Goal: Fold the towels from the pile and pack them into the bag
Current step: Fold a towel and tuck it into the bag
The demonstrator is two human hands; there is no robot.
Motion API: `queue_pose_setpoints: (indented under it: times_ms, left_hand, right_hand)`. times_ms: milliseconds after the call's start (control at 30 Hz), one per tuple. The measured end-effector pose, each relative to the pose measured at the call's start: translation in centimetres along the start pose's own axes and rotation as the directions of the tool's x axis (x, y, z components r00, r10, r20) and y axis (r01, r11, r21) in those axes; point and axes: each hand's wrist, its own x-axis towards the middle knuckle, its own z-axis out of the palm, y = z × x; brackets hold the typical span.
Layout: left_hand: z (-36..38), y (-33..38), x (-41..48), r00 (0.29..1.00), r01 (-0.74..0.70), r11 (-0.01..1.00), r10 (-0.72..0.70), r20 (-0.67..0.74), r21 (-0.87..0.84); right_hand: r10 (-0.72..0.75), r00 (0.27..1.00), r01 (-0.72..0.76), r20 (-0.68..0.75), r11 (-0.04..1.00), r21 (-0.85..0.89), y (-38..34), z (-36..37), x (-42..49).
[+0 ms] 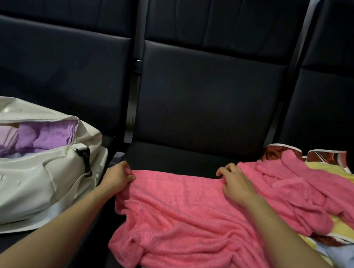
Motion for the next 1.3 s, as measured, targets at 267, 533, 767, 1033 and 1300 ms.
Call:
queue_pose_setpoints:
  times_ms: [267,533,767,1033,1300]
  left_hand:
    - [0.0,0.1,0.1,1.000,0.006,1.000,-0.006,-0.005,-0.015]
    - [0.0,0.0,-0.1,1.000,0.012,0.998,-0.012,-0.013,-0.055]
    - [-2.4,0.8,-2.1,0.996,-0.078,0.991,0.072,-0.051,-0.111]
    - [-8.5,4.5,-5.9,0.957,-0.233,0.954,0.191,-0.217,-0.187]
    - [-14.5,8.7,-10.1,0.901,-0.377,0.897,0.299,-0.314,-0.229]
  right_hand:
    - [-0.055,0.979,0.035,0.198,0.994,0.100,-2.2,-0.1,2.1]
    - [-0.086,0.964,0.083,0.251,0.996,0.022,-2.1,-1.7,2.4]
    - [-0.274,0.961,0.273,0.041,0.961,0.030,-0.8,-5.0,-2.7]
    - [-0.318,0.943,0.331,0.096,0.924,-0.191,-1.5,-11.9,-7.8]
    - [-0.060,0.941,0.129,-0.332,0.973,0.190,-2.3,-19.1,-12.1]
